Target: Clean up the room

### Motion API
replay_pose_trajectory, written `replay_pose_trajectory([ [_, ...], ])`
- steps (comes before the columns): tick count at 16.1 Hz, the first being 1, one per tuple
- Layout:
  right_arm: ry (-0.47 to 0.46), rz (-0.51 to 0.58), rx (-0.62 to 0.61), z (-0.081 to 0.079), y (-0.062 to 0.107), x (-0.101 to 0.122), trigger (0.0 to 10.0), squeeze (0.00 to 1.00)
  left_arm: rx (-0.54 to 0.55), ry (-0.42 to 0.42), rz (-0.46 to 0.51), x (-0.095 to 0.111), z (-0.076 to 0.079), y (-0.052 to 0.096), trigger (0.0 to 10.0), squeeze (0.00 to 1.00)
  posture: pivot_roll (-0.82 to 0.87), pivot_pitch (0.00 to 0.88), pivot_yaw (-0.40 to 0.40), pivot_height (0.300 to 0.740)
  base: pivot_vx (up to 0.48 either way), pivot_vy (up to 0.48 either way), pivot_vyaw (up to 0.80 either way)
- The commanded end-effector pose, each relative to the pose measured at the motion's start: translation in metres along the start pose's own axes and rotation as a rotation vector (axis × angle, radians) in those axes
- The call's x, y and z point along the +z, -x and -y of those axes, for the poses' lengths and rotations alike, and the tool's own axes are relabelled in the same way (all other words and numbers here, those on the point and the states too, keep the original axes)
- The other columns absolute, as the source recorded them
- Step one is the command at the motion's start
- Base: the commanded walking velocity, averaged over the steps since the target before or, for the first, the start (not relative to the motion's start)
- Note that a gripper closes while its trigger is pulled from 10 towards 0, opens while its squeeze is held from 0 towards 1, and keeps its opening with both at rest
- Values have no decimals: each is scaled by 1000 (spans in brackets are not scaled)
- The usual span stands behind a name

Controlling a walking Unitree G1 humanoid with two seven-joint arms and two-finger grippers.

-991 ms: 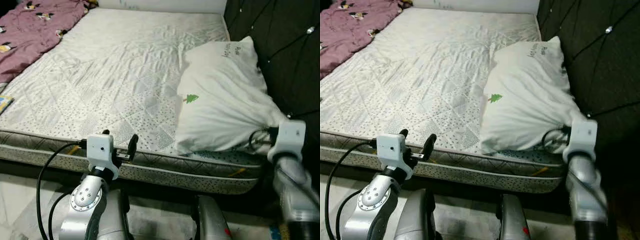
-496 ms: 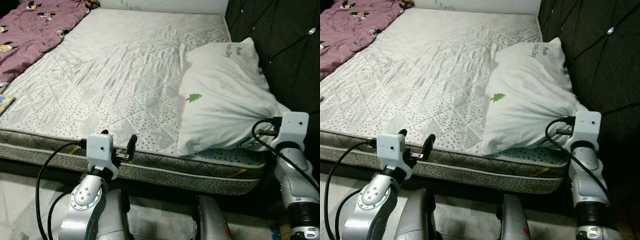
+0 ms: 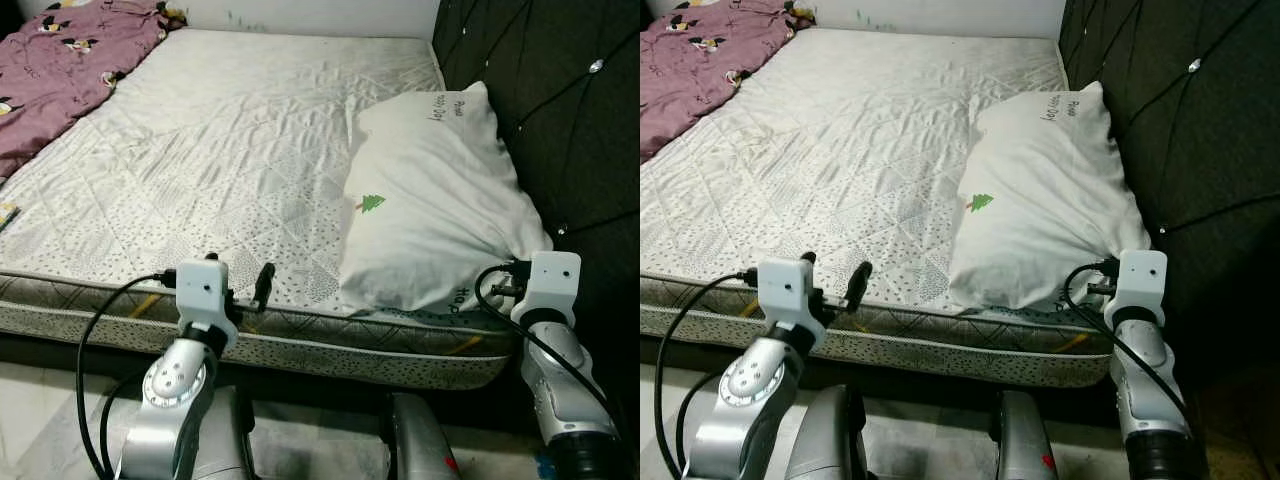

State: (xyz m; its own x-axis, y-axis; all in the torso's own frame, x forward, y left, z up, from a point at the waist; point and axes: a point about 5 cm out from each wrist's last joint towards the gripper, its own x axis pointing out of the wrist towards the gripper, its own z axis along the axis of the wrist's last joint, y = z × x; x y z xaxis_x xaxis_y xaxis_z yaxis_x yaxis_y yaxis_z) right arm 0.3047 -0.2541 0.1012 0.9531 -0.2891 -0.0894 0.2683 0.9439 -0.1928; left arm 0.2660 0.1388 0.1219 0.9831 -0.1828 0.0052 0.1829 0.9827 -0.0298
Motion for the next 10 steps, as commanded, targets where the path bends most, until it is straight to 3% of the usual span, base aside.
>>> replay_pose_trajectory([
  [1,9,34,-18,3,-4,9,10000,1000,21,-10,6,1,-4,-1,10000,0,1,0,-16,548,0,0,0],
  [6,51,38,-81,26,0,4,10000,1000,31,0,11,-3,-2,0,10000,0,-8,0,-35,548,0,0,0],
  [10,98,12,-50,32,25,-10,10000,1000,23,-2,12,-5,-2,2,10000,0,-23,0,-31,548,0,0,0],
])
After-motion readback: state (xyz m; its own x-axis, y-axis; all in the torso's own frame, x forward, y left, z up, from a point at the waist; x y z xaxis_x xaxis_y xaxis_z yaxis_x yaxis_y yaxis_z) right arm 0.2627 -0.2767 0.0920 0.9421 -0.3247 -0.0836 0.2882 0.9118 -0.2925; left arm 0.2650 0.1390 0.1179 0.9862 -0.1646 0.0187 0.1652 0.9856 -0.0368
